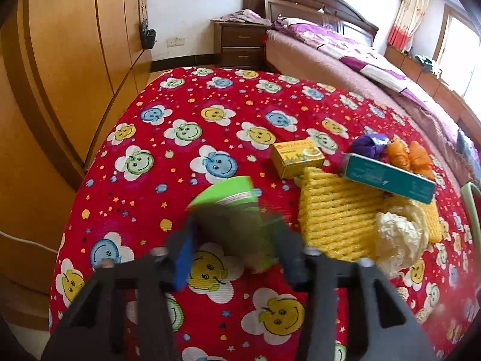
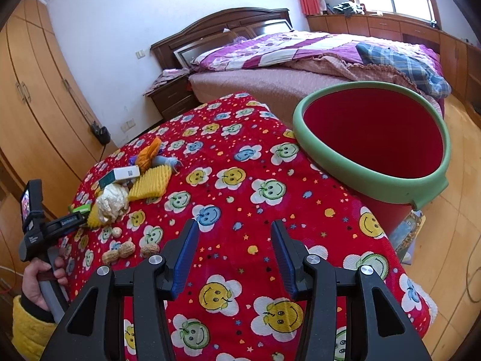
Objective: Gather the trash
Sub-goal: 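Grasp the green packet with the left tool and lift it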
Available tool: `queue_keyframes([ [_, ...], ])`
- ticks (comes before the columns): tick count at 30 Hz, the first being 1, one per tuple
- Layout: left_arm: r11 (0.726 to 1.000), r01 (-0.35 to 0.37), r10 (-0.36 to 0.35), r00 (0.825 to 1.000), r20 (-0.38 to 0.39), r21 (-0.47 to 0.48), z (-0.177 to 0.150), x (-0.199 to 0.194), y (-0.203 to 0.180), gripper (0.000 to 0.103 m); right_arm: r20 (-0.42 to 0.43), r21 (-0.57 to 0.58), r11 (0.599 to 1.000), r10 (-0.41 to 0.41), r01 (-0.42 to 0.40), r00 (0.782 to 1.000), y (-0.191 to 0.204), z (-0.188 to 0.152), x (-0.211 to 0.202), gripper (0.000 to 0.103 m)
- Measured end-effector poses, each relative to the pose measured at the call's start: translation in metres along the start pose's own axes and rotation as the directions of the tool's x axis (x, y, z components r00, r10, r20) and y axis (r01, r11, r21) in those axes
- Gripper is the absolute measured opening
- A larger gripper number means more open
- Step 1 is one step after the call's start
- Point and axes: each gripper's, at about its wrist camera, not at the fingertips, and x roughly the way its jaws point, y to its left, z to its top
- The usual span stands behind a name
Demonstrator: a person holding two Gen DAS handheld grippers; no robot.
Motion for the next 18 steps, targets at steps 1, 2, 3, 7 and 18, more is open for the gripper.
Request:
queue_keyframes([
  [1,1.000,0.018,-0.018,1.000,0.000,-0.002,0.000,-0.001,0.001,0.021,-0.005,-0.003,1.000,0.000,0.000,1.000,0.001,0.001,0.002,0.051],
  [2,0.999,0.047,-0.047,0.999,-0.004,-0.007,0.001,-0.001,0.002,0.016,-0.010,-0.007,1.000,0.000,0.000,1.000,0.004,0.002,0.005,0.051],
  [3,0.996,0.083,-0.083,0.997,-0.007,-0.017,0.002,-0.002,0.003,0.011,-0.015,-0.012,1.000,0.000,0.000,1.000,0.006,0.003,0.007,0.051],
  [7,0.988,0.152,-0.152,0.988,0.004,-0.001,0.008,-0.008,0.006,0.007,-0.049,-0.040,0.999,0.017,-0.019,0.999,0.022,0.014,0.023,0.051],
  [18,0.953,0.300,-0.302,0.950,0.079,0.028,0.027,-0.007,0.015,0.007,-0.147,-0.032,0.998,0.040,-0.046,0.988,0.067,0.034,0.088,0.051],
])
